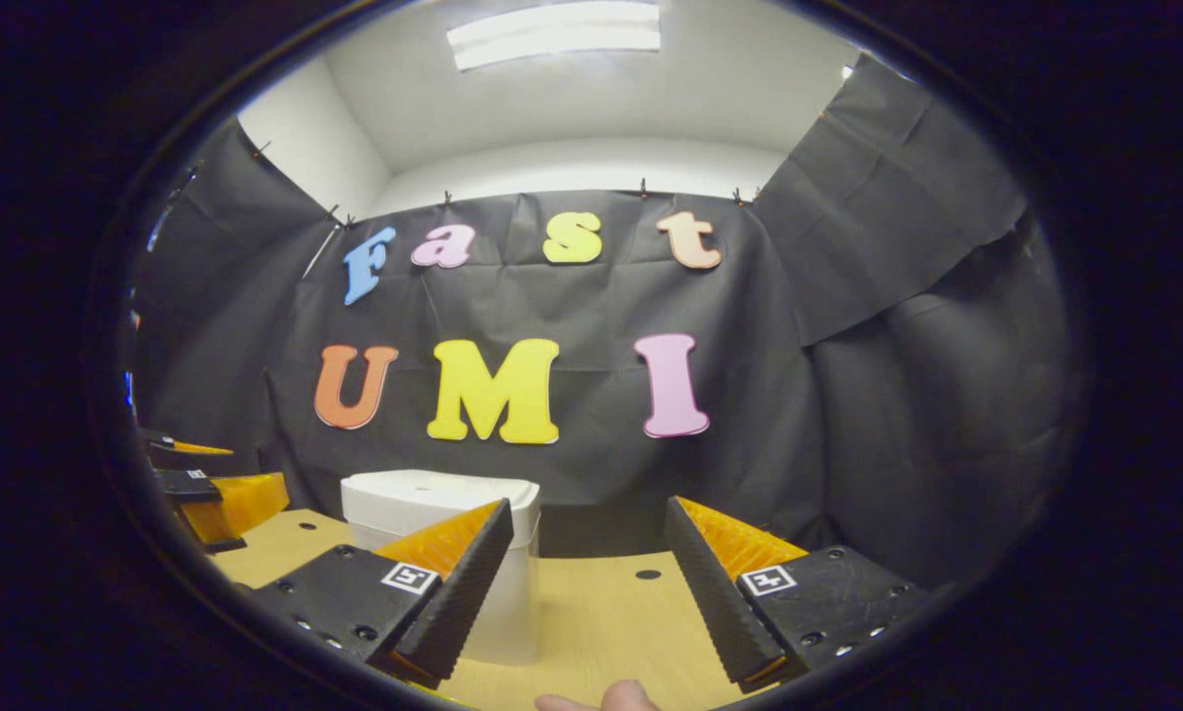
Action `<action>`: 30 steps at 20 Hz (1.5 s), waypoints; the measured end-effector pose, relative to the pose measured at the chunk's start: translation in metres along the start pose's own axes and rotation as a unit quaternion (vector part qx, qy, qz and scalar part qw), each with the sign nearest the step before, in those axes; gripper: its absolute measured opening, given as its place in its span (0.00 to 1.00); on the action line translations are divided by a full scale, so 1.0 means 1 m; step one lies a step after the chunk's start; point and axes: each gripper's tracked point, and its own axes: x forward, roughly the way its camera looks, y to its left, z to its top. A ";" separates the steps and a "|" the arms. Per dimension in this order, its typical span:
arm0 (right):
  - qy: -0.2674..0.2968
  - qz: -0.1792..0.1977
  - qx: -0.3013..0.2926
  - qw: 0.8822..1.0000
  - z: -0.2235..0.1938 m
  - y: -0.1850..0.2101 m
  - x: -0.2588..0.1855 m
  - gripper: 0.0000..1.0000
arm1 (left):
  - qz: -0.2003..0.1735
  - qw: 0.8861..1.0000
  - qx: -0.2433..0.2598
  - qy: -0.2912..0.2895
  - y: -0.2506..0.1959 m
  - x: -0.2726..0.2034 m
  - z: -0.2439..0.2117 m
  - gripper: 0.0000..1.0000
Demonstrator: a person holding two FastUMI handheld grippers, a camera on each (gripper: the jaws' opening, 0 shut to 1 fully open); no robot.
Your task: Press the lid of the desktop garbage bin to open it, pick up the crumpled paper on the desktop and throw it into the bin, then pick up the pop can on the desktop and drop it into the bin, and finally close the garbage bin lid.
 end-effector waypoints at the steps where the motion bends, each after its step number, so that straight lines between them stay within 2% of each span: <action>1: -0.001 0.000 0.002 1.000 0.001 0.000 -0.001 0.95 | 0.000 1.000 0.001 -0.001 0.000 0.000 0.000 0.99; 3: 0.000 0.002 0.005 1.000 0.000 0.000 0.000 0.97 | -0.001 1.000 0.002 -0.002 0.000 0.002 0.002 0.98; 7: 0.014 -0.004 -0.005 1.000 -0.006 -0.006 0.001 0.95 | -0.003 1.000 0.000 -0.004 -0.002 0.005 0.005 0.99; 18: 0.006 -0.010 -0.001 1.000 0.005 -0.011 -0.008 0.97 | -0.015 1.000 0.007 -0.001 -0.012 0.005 0.007 0.99; 27: 0.005 -0.008 -0.016 1.000 0.002 -0.009 -0.005 0.95 | -0.011 1.000 -0.001 0.001 -0.008 0.003 0.004 0.98; 30: 0.010 -0.004 -0.004 1.000 -0.001 -0.004 -0.004 0.95 | -0.009 1.000 0.002 0.005 -0.004 0.005 0.002 0.99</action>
